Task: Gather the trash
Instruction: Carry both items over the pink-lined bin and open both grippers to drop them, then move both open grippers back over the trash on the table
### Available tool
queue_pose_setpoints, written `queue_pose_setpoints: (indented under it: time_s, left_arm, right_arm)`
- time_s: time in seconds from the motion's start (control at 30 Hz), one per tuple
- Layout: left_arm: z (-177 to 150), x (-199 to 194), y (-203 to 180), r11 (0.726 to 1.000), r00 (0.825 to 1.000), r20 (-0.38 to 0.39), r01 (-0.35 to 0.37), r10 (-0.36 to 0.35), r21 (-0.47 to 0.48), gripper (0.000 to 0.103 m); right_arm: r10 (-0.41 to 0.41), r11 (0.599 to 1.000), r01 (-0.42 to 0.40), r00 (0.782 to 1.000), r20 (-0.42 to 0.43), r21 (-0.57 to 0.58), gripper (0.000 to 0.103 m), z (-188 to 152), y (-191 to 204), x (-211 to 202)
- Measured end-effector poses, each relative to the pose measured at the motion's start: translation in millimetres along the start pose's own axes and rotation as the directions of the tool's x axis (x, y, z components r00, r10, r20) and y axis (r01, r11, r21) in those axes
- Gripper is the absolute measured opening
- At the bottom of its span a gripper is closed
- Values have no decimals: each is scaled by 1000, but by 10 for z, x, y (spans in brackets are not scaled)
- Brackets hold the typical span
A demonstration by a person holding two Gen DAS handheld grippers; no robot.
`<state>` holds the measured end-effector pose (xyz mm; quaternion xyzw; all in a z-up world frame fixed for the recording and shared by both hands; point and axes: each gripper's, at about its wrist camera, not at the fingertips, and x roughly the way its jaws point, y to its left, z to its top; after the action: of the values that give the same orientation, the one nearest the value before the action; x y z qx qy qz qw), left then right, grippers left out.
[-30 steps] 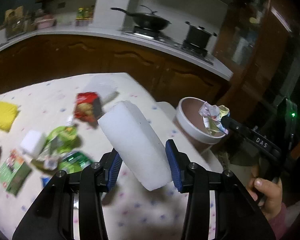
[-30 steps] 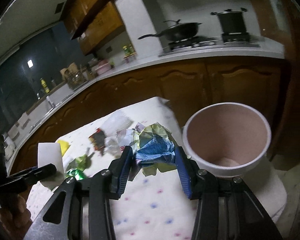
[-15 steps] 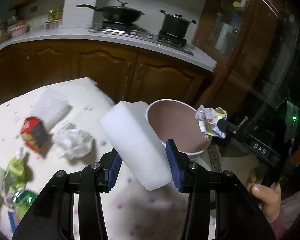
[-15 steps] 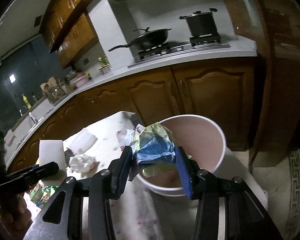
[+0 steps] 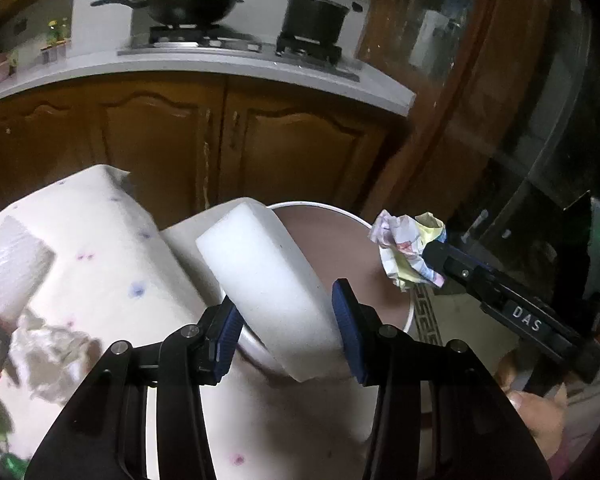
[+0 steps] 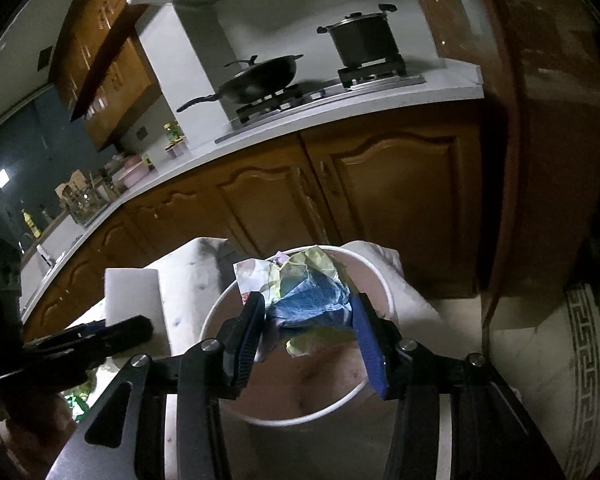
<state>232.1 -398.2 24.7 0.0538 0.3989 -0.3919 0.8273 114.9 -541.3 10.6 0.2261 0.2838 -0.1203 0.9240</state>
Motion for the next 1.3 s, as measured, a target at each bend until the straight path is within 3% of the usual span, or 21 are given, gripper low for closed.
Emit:
queue_pose_setpoints:
  time_s: [0.27, 0.33, 0.4, 0.5, 0.77, 1.0, 1.3]
  left_arm:
    - [-34, 284, -26, 1000, 999, -52, 2, -2, 1, 46]
    - [-40, 330, -16, 1000, 998, -65, -5, 5, -3, 55]
    - [-36, 347, -3, 1000, 998, -66, 3, -4, -14, 59]
    - [-28, 337, -11, 1000, 998, -63, 0, -1, -12, 65]
    - [-75, 156, 67, 999, 999, -26, -21, 20, -32, 66]
    - [-249, -109, 251, 994, 999, -11, -35, 34, -101, 67]
    - [-554, -633, 502, 983, 997, 21, -72, 77, -167, 67]
  right_arm:
    - [-4, 1000, 4, 1000, -20, 8, 48, 27, -61, 133]
    - [-2, 1000, 2, 1000, -30, 22, 49, 22, -100, 178]
    - [1, 999, 0, 999, -47, 34, 51, 30, -132, 230]
    - [14, 998, -11, 998, -57, 59, 62, 27, -179, 261]
    - [10, 999, -8, 999, -40, 50, 64, 34, -147, 169]
    - [37, 998, -36, 999, -23, 50, 89, 35, -36, 48]
    - [90, 996, -88, 995, -39, 34, 90, -82, 245, -31]
